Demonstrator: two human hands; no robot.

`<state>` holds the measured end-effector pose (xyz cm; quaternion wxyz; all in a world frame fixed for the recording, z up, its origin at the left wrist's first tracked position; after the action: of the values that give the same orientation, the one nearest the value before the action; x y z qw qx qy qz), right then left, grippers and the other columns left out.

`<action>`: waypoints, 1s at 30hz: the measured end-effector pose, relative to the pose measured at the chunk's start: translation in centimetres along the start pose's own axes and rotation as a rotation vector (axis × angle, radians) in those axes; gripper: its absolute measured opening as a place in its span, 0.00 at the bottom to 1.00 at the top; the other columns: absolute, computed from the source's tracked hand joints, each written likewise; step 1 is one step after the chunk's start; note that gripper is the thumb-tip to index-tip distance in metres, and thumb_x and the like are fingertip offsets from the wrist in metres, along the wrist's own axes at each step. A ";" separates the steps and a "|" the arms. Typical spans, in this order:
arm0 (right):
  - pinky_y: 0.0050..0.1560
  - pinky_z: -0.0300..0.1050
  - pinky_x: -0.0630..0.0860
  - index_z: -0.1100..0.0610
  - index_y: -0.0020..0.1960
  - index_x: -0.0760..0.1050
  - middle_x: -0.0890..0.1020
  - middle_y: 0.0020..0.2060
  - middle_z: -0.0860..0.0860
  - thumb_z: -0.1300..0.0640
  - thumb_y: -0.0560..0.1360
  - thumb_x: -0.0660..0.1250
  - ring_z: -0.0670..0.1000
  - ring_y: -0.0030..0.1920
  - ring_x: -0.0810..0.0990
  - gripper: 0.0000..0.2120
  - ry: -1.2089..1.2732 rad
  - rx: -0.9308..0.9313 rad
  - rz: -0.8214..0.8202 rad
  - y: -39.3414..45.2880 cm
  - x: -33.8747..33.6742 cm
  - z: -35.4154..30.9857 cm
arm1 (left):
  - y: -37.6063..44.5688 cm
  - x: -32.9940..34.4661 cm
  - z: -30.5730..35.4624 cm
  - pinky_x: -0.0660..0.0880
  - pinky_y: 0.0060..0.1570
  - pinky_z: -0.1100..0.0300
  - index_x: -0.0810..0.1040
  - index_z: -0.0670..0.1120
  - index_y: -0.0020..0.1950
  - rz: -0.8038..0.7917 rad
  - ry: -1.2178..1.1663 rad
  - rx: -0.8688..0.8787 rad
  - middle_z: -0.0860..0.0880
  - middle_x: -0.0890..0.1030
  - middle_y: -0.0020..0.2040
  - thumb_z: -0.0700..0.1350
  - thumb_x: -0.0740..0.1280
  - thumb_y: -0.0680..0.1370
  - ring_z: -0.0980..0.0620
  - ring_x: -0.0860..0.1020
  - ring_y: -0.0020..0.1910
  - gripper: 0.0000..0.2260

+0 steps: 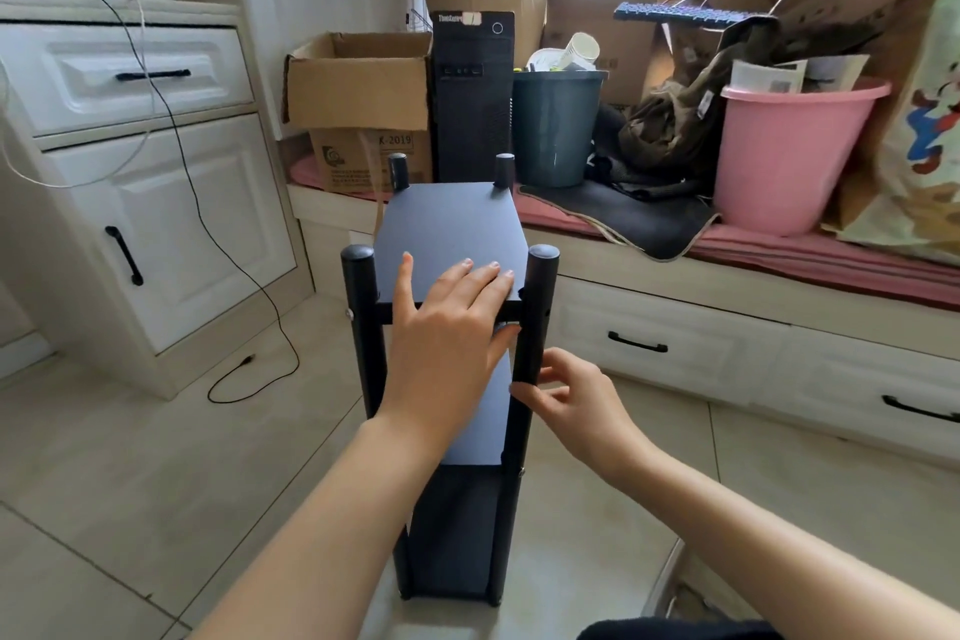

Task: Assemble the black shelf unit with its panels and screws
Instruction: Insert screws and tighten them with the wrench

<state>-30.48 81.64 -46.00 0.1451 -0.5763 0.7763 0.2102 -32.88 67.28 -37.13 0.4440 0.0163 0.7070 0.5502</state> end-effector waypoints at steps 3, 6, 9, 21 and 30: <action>0.38 0.28 0.72 0.39 0.47 0.71 0.80 0.44 0.40 0.55 0.78 0.70 0.38 0.40 0.81 0.12 -0.063 -0.077 -0.001 -0.3 0.2 -0.3 | 0.3 0.3 -0.5 0.66 0.68 0.35 0.83 0.45 0.62 0.021 -0.037 0.038 0.47 0.84 0.60 0.45 0.79 0.70 0.44 0.82 0.61 0.21; 0.42 0.32 0.76 0.38 0.47 0.69 0.80 0.44 0.40 0.56 0.79 0.69 0.40 0.42 0.81 0.13 -0.079 -0.121 0.010 -0.4 0.2 -0.3 | 0.4 0.6 -0.4 0.68 0.67 0.38 0.83 0.45 0.63 0.012 -0.048 0.055 0.47 0.84 0.61 0.45 0.78 0.71 0.45 0.81 0.62 0.20; 0.41 0.31 0.75 0.38 0.47 0.69 0.79 0.43 0.38 0.57 0.79 0.68 0.38 0.42 0.80 0.14 -0.092 -0.141 0.006 -0.4 0.2 -0.3 | 0.4 0.7 -0.2 0.72 0.64 0.44 0.83 0.46 0.63 -0.005 -0.055 0.062 0.48 0.83 0.61 0.44 0.78 0.72 0.45 0.81 0.62 0.19; 0.39 0.27 0.72 0.36 0.47 0.68 0.80 0.44 0.38 0.56 0.80 0.67 0.36 0.43 0.79 0.14 -0.085 -0.114 0.024 -0.8 0.4 -0.4 | 0.5 0.7 -0.1 0.77 0.56 0.51 0.85 0.47 0.61 -0.006 -0.060 0.049 0.50 0.84 0.59 0.39 0.79 0.72 0.46 0.82 0.60 0.18; 0.43 0.36 0.75 0.37 0.46 0.66 0.78 0.41 0.39 0.56 0.80 0.67 0.43 0.43 0.80 0.15 -0.109 -0.079 0.031 -0.5 0.8 -0.4 | 0.5 0.5 -0.2 0.77 0.56 0.50 0.85 0.47 0.60 0.003 -0.083 0.045 0.50 0.85 0.58 0.37 0.79 0.71 0.46 0.83 0.59 0.18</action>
<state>-30.22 80.66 -46.05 0.1609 -0.5572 0.7671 0.2741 -33.49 67.59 -37.07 0.4715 0.0499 0.7002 0.5338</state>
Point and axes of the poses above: each hand's wrist, its own y-axis towards the middle knuckle, its own x-axis out of the palm, z = x × y, the point moved 6 cm from there along y, towards the middle knuckle
